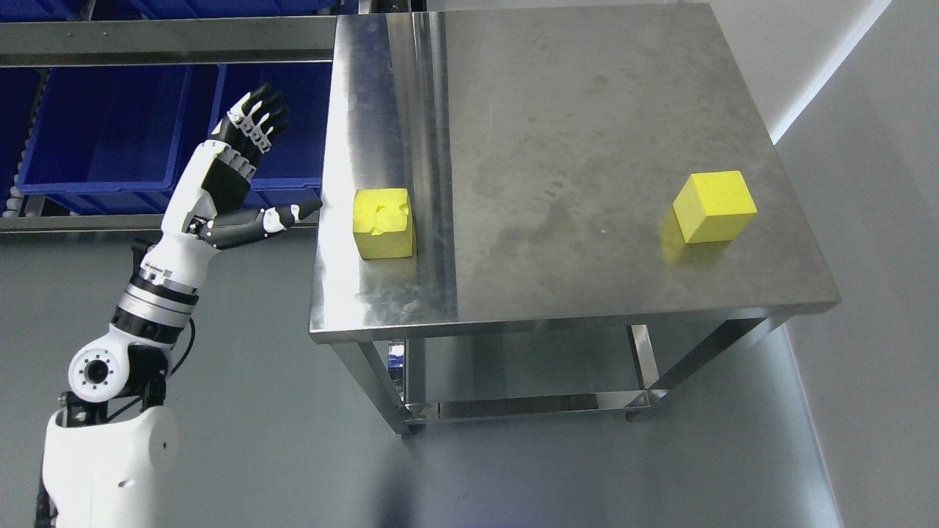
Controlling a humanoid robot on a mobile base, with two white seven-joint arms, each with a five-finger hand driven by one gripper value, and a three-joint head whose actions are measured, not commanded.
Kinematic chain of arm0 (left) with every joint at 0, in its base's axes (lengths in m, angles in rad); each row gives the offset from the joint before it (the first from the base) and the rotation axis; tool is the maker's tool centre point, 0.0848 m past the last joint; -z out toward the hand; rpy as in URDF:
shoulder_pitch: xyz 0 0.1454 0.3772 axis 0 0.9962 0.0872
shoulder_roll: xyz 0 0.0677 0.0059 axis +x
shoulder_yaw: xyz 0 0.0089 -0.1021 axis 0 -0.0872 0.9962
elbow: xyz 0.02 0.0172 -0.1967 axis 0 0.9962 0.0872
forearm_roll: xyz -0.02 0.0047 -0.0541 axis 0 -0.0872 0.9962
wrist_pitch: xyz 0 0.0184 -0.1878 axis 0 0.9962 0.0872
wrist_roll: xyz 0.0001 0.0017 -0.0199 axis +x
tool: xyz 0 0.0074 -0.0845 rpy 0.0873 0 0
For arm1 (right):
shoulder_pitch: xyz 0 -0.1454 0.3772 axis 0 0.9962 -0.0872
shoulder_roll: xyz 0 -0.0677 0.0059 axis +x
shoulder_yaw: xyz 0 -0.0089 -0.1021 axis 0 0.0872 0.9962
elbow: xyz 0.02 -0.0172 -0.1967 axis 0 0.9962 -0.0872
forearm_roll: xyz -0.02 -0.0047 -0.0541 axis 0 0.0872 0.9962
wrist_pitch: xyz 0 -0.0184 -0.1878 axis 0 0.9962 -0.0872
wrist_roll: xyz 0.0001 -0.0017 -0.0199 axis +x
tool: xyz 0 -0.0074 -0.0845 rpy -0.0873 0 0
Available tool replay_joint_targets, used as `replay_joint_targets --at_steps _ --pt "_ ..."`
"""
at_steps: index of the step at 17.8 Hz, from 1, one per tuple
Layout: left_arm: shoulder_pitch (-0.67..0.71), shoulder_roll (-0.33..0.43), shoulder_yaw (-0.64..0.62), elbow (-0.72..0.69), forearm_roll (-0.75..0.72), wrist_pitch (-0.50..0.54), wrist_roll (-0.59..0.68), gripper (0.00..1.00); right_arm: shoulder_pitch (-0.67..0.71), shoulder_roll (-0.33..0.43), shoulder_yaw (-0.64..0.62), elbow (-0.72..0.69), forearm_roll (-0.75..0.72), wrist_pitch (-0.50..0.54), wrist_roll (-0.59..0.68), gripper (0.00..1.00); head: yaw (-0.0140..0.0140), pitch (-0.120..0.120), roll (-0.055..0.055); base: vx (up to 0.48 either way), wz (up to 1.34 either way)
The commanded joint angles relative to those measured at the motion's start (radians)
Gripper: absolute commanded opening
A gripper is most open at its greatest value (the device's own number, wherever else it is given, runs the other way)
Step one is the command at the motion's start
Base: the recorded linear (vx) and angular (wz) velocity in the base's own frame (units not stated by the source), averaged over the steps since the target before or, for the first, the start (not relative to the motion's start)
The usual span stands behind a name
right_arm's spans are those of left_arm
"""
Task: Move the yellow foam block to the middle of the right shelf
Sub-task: 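Reach the left hand toward the yellow foam cube nearer the robot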
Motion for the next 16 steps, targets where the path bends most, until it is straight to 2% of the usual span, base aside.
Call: replay_joint_targets --at_steps 1,6,9,16 --pt "-0.065 0.207 -0.160 0.047 -0.045 0.003 -0.029 0.99 0.002 -0.017 0.000 -0.017 0.003 0.001 0.000 1.00 0.0000 0.000 0.000 0.000 0.00" --pt "-0.144 0.197 -0.322 0.151 -0.130 0.008 -0.065 0.99 0.002 -0.017 0.000 -0.017 0.003 0.001 0.000 1.00 0.0000 0.000 0.000 0.000 0.00" --pt "-0.155 0.158 -0.375 0.216 -0.176 0.008 -0.065 0.99 0.002 -0.017 0.000 -0.017 0.003 0.001 0.000 1.00 0.0000 0.000 0.000 0.000 0.00" --pt "-0.168 0.098 -0.401 0.314 -0.262 0.008 -0.066 0.99 0.002 -0.017 0.000 -0.017 0.003 0.001 0.000 1.00 0.0000 0.000 0.000 0.000 0.00"
